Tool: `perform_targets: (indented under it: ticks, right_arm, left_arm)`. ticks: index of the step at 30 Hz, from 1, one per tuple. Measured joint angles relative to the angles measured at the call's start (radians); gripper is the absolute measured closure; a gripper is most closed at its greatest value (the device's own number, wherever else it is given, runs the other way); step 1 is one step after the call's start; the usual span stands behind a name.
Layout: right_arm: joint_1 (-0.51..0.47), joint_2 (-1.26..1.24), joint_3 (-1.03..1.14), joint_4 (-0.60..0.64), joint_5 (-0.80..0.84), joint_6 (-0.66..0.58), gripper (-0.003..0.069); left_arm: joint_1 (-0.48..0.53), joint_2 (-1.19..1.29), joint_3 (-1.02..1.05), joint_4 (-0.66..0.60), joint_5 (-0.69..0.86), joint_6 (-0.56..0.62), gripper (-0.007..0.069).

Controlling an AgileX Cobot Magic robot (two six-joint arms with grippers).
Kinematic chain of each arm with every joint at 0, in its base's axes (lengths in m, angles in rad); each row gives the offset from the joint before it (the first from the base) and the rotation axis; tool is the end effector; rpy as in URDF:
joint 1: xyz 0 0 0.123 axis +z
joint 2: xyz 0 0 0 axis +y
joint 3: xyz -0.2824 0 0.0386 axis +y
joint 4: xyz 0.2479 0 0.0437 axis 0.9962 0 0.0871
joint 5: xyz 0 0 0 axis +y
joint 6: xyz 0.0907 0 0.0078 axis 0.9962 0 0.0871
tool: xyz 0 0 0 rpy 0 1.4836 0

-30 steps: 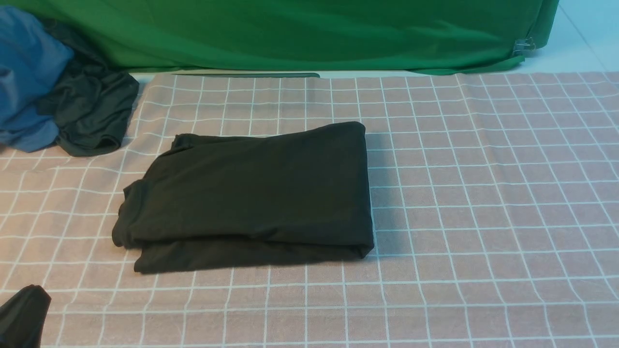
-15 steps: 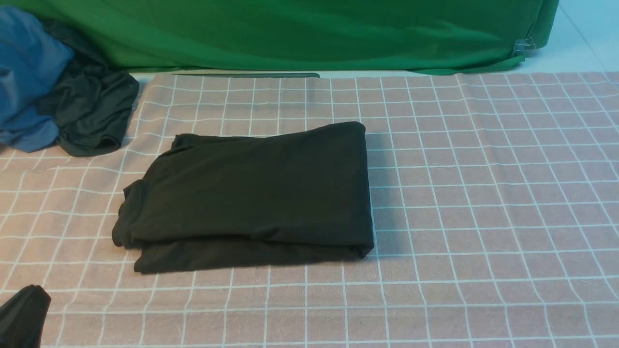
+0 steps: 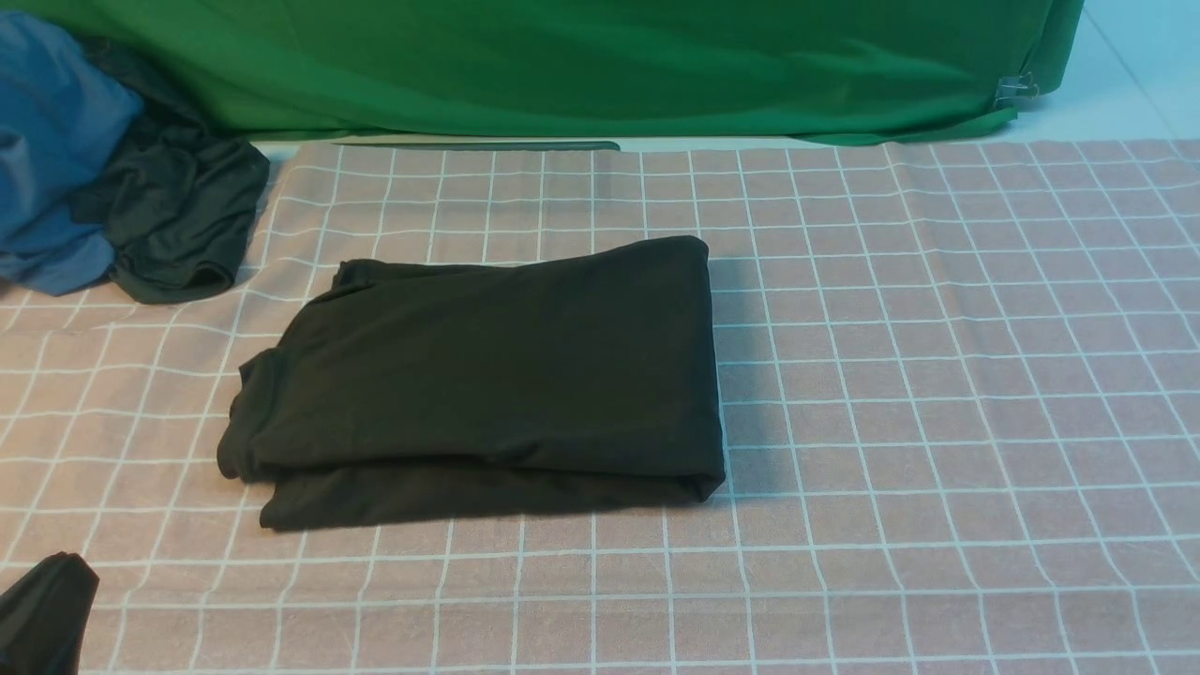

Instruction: Fold a long-sleeved shirt over a pink coffee tablecloth.

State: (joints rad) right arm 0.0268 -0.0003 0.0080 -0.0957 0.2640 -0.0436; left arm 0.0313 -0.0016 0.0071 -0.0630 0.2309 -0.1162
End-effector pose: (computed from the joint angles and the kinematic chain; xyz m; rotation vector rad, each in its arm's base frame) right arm 0.0553 -0.0008 0.1866 -0.1246 1.7508 -0.1015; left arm 0.0557 0.0004 0.1899 -0.1688 1.7127 -0.1207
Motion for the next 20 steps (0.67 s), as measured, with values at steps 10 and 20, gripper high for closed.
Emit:
perform_targets:
  ticks: [10,20]
  right_arm:
    - [0.0,0.0,0.0,0.0,0.0,0.007,0.0418]
    - [0.0,0.0,0.0,0.0,0.0,0.01,0.0418]
  left_arm:
    - [0.0,0.0,0.0,0.0,0.0,0.0,0.061]
    - [0.0,0.0,0.0,0.0,0.0,0.0,0.061]
